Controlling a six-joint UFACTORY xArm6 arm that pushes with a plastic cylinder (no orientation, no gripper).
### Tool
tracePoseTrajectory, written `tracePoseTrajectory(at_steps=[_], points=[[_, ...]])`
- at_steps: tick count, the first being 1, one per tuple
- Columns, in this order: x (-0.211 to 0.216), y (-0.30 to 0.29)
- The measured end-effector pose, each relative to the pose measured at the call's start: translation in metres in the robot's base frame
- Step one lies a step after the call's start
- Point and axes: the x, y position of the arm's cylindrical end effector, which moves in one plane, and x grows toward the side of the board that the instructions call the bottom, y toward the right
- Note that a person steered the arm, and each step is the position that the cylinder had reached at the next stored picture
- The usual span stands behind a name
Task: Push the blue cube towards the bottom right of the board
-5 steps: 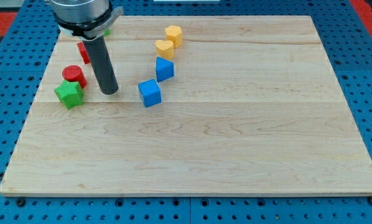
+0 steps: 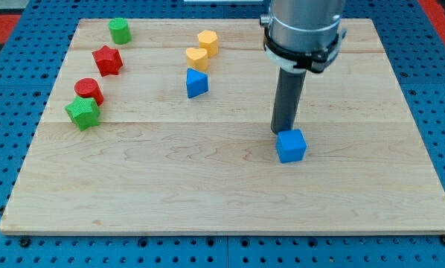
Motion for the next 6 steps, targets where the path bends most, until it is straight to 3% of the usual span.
tracePoseTrajectory(at_steps=[2, 3, 4, 5, 6], points=[[0.06, 0.028], [0.06, -0.014], [0.091, -0.042], [0.105, 0.025], [0.094, 0.027]])
